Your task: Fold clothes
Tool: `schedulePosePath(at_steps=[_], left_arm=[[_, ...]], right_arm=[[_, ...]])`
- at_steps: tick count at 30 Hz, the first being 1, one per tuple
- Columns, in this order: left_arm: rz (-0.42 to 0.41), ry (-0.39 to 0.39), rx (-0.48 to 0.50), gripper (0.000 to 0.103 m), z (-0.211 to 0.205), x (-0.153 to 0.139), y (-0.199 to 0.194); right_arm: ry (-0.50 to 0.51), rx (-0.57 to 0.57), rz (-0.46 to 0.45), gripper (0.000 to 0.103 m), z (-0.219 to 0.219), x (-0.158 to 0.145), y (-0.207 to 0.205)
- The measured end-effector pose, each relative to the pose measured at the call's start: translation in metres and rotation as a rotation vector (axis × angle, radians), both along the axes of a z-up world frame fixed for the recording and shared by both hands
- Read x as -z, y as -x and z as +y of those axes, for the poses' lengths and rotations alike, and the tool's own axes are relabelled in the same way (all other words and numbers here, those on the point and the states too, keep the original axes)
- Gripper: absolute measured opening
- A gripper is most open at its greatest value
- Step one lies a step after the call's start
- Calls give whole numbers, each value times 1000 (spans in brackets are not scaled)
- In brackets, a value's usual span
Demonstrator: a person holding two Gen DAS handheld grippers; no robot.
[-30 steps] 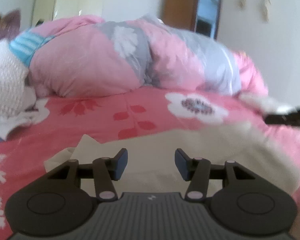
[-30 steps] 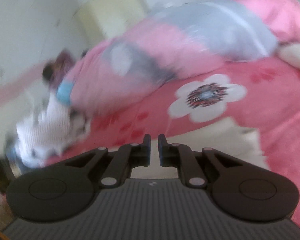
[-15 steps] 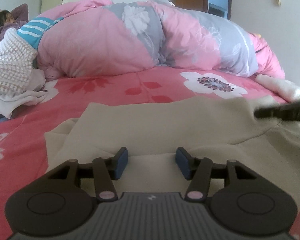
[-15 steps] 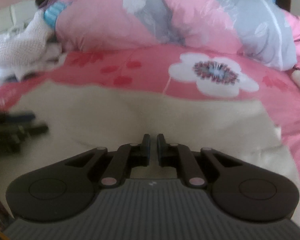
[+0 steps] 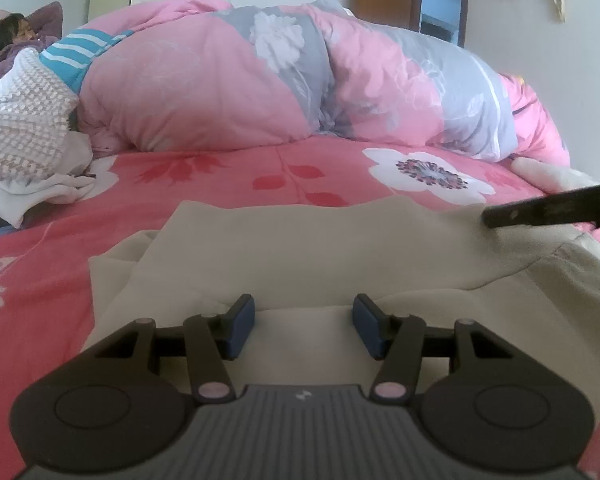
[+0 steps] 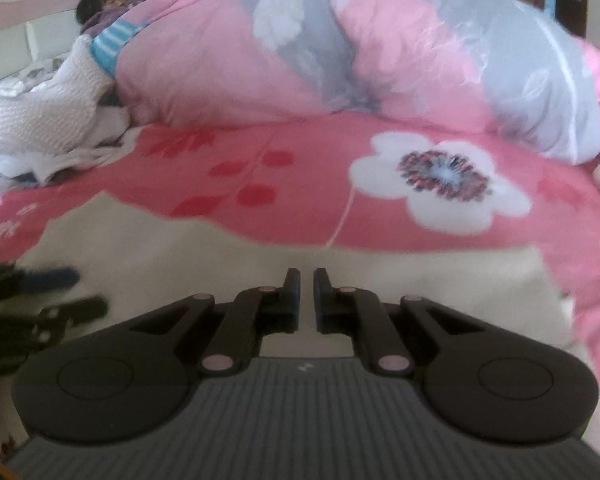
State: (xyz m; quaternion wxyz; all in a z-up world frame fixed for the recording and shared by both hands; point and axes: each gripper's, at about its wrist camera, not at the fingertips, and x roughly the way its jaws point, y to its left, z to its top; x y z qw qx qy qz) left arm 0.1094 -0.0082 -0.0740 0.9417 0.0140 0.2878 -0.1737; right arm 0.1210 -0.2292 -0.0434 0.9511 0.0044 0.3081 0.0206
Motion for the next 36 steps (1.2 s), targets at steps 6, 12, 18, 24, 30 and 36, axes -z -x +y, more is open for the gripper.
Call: schedulePosePath(at_steps=[6, 12, 18, 24, 30, 36], left_arm=[[0, 15, -3, 57, 2, 1, 1], [-4, 26, -3, 56, 4, 3, 3], [8, 42, -22, 56, 10, -1, 6], [28, 79, -62, 56, 25, -4, 10], [21, 79, -65, 56, 29, -2, 12], [12, 103, -79, 56, 35, -4, 18]], right_arm=[[-38, 39, 79, 5, -17, 32, -30], [-96, -19, -29, 7, 4, -12, -8], [-63, -108, 43, 5, 34, 46, -27], [-87, -113, 33, 8, 48, 3, -25], [-44, -178, 66, 6, 66, 47, -46], [-116, -152, 46, 8, 70, 2, -41]])
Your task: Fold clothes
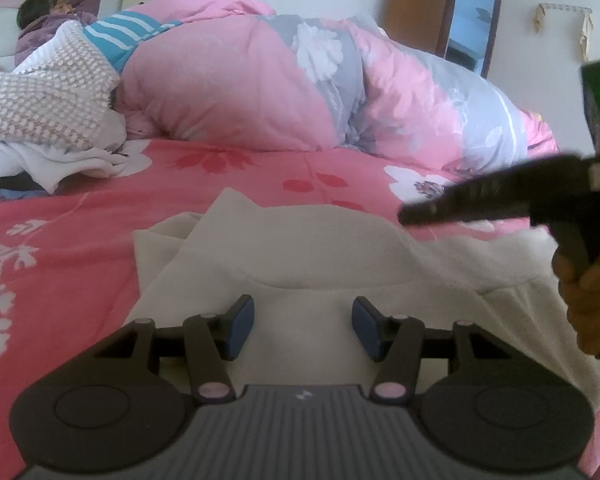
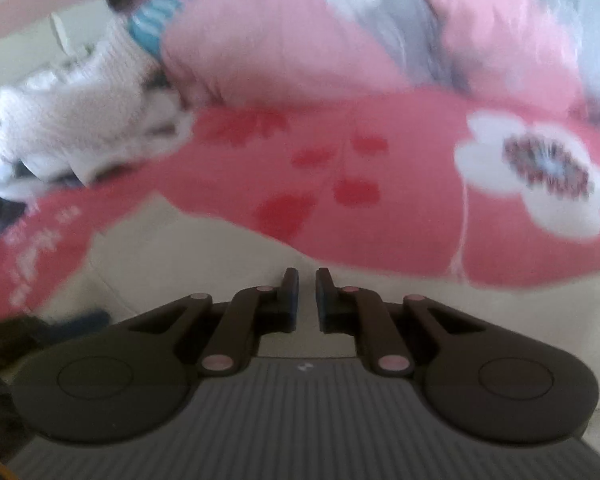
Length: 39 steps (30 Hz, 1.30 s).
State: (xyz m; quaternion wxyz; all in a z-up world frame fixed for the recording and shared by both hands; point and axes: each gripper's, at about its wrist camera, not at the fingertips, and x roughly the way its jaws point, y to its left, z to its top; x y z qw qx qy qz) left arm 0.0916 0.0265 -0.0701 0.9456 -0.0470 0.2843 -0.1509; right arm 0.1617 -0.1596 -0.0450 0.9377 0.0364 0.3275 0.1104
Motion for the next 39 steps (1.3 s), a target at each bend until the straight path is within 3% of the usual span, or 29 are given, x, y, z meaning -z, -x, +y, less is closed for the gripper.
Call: schedulePosePath(at_steps=[7, 10, 13, 15, 19, 26, 28, 30, 35, 39], left_arm=[[-16, 8, -23, 55, 11, -4, 6], [-20, 12, -31, 55, 16, -4, 8], [-23, 11, -34, 55, 18, -5, 10], [-22, 8, -35, 55, 19, -5, 12], [-16, 10, -37, 55, 24, -4, 16], [-6, 35, -48, 55, 32, -5, 21], [0, 29, -54, 55, 33, -5, 22], [11, 25, -62, 55, 34, -5, 22], [10, 30, -76, 56, 38, -10, 25], [-3, 29, -92, 56, 41, -13, 28]], right_arm=[[-56, -90, 65, 5, 14, 41, -10], [-24, -76, 88, 9, 25, 18, -12], [-49, -161, 14, 10, 43, -3, -4], [-56, -217, 8, 10, 57, -2, -9], [7, -270, 75, 8, 77, 42, -26], [-73, -323, 34, 11, 88, 0, -32], [-67, -346, 46, 11, 96, 6, -41], [-30, -357, 117, 10, 105, 30, -56], [-104, -316, 139, 10, 90, 26, -54], [-147, -236, 26, 11, 48, -13, -14]])
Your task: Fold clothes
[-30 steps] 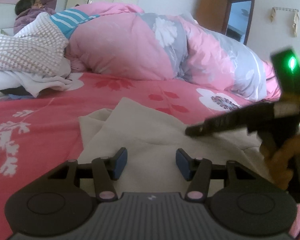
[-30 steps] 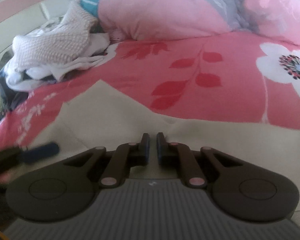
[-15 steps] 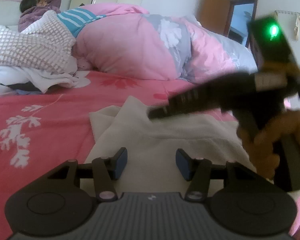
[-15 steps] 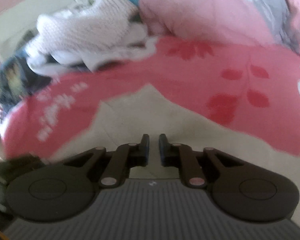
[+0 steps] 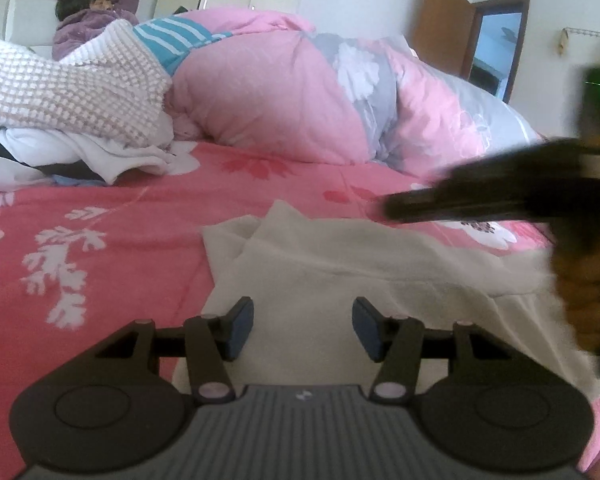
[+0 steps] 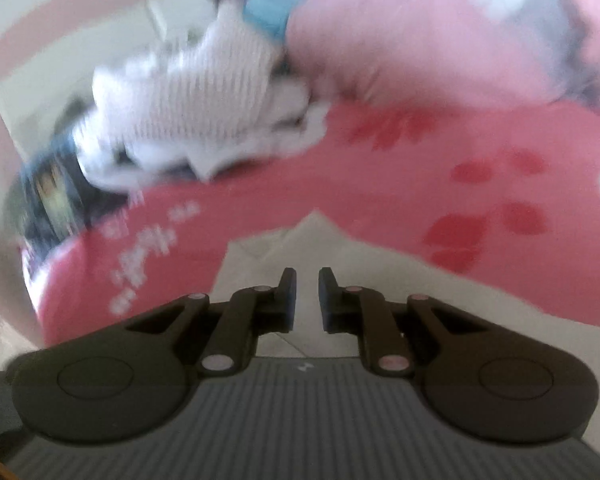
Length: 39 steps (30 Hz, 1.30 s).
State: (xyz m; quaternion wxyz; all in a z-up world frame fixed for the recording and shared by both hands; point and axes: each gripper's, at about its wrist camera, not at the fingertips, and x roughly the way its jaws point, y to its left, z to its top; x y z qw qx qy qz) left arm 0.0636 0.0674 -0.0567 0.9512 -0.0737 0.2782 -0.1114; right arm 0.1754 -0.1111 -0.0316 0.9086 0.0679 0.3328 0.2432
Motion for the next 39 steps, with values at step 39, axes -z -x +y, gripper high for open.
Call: schedulePosePath(at_steps=[39], left_arm=[[-6, -169, 102, 61, -66, 8, 14]], right_arm=[[244, 467, -218, 8, -149, 60, 172]])
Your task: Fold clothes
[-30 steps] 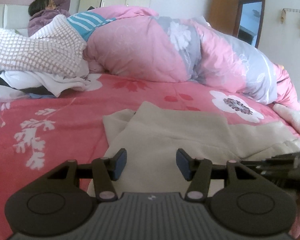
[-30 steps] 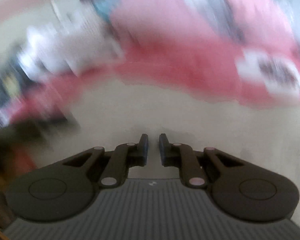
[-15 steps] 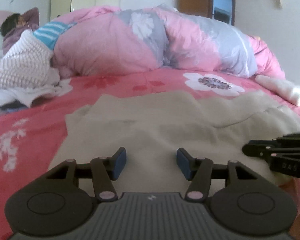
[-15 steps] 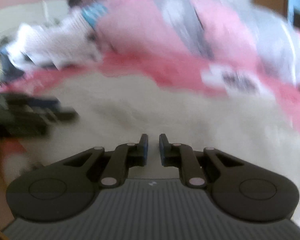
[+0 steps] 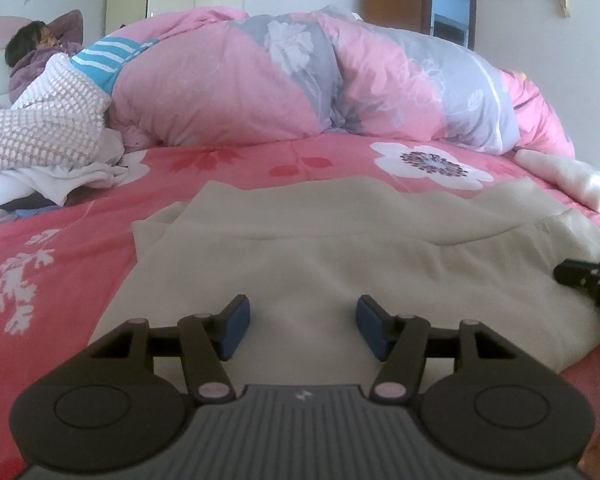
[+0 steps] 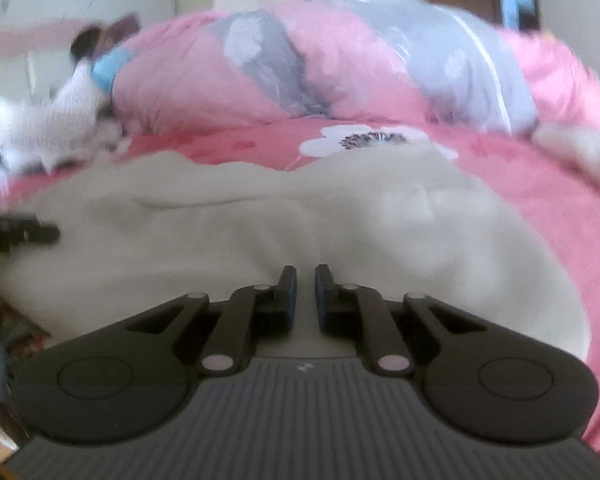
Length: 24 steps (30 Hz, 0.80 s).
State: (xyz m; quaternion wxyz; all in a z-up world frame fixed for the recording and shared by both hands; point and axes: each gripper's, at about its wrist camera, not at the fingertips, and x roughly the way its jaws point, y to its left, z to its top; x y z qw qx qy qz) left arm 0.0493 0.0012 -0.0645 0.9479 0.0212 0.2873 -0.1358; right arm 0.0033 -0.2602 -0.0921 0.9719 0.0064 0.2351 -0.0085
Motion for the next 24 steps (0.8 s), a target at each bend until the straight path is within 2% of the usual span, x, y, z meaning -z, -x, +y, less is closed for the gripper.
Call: schedulePosePath(at_steps=[3, 5, 8, 10, 14, 17, 21, 22, 24], left_arm=[[3, -3, -2, 62, -1, 0, 0], [4, -2, 1, 62, 0, 0, -1], [6, 8, 4, 62, 2, 0, -1], [8, 12, 4, 62, 2, 0, -2], [12, 16, 6, 62, 3, 0, -2], [13, 19, 10, 62, 4, 0, -2], [12, 24, 12, 62, 5, 0, -1], [12, 25, 13, 62, 6, 0, -1], [10, 29, 18, 62, 7, 0, 0]], right_arm=[[2, 52, -43, 8, -9, -21, 8], [-12, 135, -70, 8, -28, -30, 16], [-66, 303, 25, 9, -77, -8, 16], [-211, 304, 18, 9, -100, 0, 19], [-181, 324, 6, 11, -92, -25, 25], [-212, 275, -78, 11, -83, -44, 47], [-191, 96, -122, 12, -49, -53, 63], [-162, 59, -101, 11, -38, -48, 63], [-111, 42, -2, 11, -23, -24, 52]])
